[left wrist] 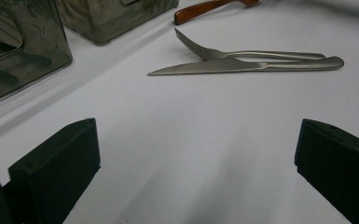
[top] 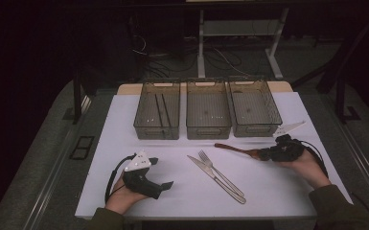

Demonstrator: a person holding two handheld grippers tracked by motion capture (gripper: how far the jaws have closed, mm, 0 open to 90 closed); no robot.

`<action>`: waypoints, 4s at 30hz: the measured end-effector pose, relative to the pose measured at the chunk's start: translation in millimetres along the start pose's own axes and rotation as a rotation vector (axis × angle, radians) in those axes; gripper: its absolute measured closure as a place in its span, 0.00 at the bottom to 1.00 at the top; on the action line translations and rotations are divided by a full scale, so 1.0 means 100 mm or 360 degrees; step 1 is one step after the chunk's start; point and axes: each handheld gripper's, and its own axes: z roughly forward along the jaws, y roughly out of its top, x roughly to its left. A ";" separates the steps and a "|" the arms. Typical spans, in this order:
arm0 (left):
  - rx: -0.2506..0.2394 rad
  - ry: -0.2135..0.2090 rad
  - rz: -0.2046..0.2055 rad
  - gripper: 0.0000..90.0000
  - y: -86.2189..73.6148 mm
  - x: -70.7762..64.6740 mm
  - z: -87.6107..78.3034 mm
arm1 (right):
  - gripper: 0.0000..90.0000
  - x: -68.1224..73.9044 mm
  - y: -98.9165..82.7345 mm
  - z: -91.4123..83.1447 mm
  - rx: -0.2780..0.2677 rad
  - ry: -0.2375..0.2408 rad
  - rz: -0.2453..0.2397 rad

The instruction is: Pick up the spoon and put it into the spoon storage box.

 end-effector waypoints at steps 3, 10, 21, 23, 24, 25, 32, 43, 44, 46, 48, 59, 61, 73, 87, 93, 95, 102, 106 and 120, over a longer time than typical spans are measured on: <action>0.0001 0.0001 0.0000 0.00 0.00 0.00 0.00 | 0.89 0.00 0.00 -0.02 -0.0016 0.0001 -0.0004; 0.0001 0.0001 0.0002 0.00 0.00 0.00 0.00 | 0.90 0.01 0.01 -0.07 -0.0049 0.0009 0.0000; 0.0001 0.0001 0.0003 0.00 0.00 0.00 0.00 | 0.90 0.03 0.02 -0.14 -0.0109 0.0029 0.0007; 0.0002 0.0000 0.0003 0.00 0.00 0.00 0.00 | 0.90 0.03 0.02 -0.16 -0.0119 0.0033 0.0006; 0.0003 0.0001 0.0003 0.00 0.00 0.00 0.00 | 0.90 0.03 0.03 -0.17 -0.0124 0.0034 -0.0002; 0.0003 0.0000 0.0003 0.00 0.00 0.00 0.00 | 0.90 0.03 0.03 -0.18 -0.0129 0.0032 -0.0003; 0.0009 -0.0002 0.0004 0.00 0.00 0.00 0.01 | 0.90 0.07 0.09 -0.27 -0.0179 0.0029 -0.0005; 0.0006 -0.0003 -0.0001 0.00 0.00 -0.01 0.01 | 0.90 0.08 0.20 -0.42 -0.0270 0.0019 -0.0012; 0.0008 -0.0004 0.0001 0.00 0.00 -0.01 0.01 | 0.90 0.08 0.21 -0.43 -0.0276 0.0021 -0.0014; 0.0006 -0.0005 -0.0001 0.00 0.00 -0.01 0.02 | 0.90 0.07 0.26 -0.47 -0.0297 0.0012 -0.0010; 0.0010 -0.0005 0.0003 0.00 0.00 -0.01 0.02 | 0.90 0.07 0.32 -0.50 -0.0319 0.0005 -0.0015; 0.0006 -0.0006 -0.0002 0.00 0.01 -0.01 0.01 | 0.90 0.11 0.74 -0.44 -0.0344 -0.0087 -0.0001; -0.0002 -0.0008 -0.0007 0.00 0.01 -0.01 0.02 | 0.90 0.10 0.83 -0.38 -0.0355 -0.0097 0.0023; -0.0005 -0.0017 -0.0002 0.00 0.01 -0.01 0.01 | 0.90 0.15 1.30 0.04 -0.0318 -0.0137 0.0079; -0.0004 -0.0024 0.0002 0.00 0.01 -0.01 0.02 | 0.90 0.19 1.43 0.39 -0.0242 -0.0180 0.0101; -0.0004 -0.0024 0.0001 0.00 0.01 -0.01 0.02 | 0.85 0.19 1.43 0.45 -0.0220 -0.0173 0.0098; -0.0005 -0.0024 0.0000 0.00 0.01 -0.01 0.02 | 0.81 0.19 1.43 0.46 -0.0215 -0.0170 0.0088; -0.0001 -0.0025 -0.0002 0.00 0.01 -0.01 0.01 | 0.74 0.21 1.44 0.43 -0.0242 -0.0168 0.0077; -0.0015 -0.0024 -0.0014 0.00 0.00 0.00 0.01 | 0.68 0.22 1.43 0.36 -0.0282 -0.0157 0.0087; -0.0012 -0.0024 -0.0020 0.00 -0.01 0.03 0.00 | 0.56 0.38 1.14 0.08 -0.0359 -0.0058 0.0036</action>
